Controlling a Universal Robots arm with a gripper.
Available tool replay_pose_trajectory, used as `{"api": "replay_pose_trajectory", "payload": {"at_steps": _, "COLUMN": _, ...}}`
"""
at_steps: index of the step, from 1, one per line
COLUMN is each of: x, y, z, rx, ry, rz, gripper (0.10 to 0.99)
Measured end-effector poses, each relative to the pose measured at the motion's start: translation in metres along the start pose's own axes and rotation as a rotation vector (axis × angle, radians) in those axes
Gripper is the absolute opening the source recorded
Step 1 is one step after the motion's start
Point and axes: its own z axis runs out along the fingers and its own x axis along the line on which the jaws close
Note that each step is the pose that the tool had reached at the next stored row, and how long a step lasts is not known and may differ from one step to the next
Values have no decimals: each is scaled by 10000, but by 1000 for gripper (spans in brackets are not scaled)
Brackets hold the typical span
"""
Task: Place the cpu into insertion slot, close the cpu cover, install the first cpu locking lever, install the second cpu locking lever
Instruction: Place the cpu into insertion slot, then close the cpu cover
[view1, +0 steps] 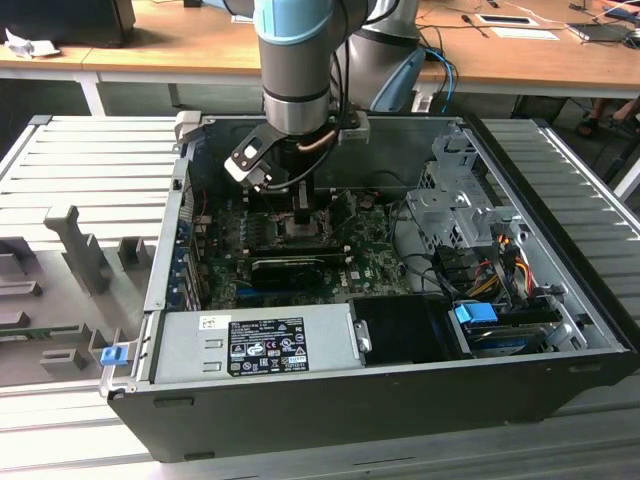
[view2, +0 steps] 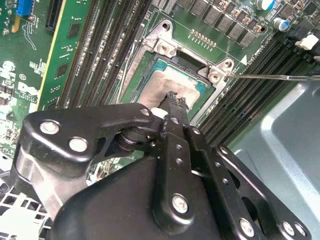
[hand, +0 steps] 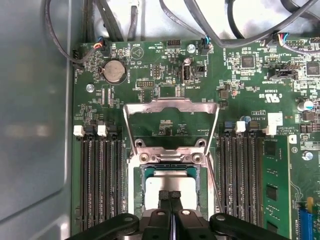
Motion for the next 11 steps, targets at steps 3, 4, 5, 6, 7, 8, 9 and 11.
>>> {"api": "replay_pose_trajectory", "payload": {"at_steps": 3, "x": 1, "y": 2, "z": -32, "rx": 7, "ry": -3, "rz": 0, "gripper": 106}}
{"api": "replay_pose_trajectory", "payload": {"at_steps": 4, "x": 2, "y": 3, "z": -46, "rx": 7, "ry": -3, "rz": 0, "gripper": 106}}
{"api": "replay_pose_trajectory", "payload": {"at_steps": 5, "x": 2, "y": 4, "z": -58, "rx": 8, "ry": -3, "rz": 0, "gripper": 106}}
{"api": "replay_pose_trajectory", "payload": {"at_steps": 6, "x": 3, "y": 5, "z": -68, "rx": 7, "ry": -3, "rz": 0, "gripper": 106}}
{"api": "replay_pose_trajectory", "payload": {"at_steps": 7, "x": 3, "y": 6, "z": -80, "rx": 7, "ry": -3, "rz": 0, "gripper": 106}}
{"api": "replay_pose_trajectory", "payload": {"at_steps": 8, "x": 4, "y": 7, "z": -86, "rx": 6, "ry": 1, "rz": 0, "gripper": 106}}
{"api": "replay_pose_trajectory", "payload": {"at_steps": 9, "x": 3, "y": 8, "z": -87, "rx": 10, "ry": 7, "rz": -1, "gripper": 106}}
{"api": "replay_pose_trajectory", "payload": {"at_steps": 11, "x": -7, "y": 71, "z": -83, "rx": 56, "ry": 28, "rz": 4, "gripper": 106}}
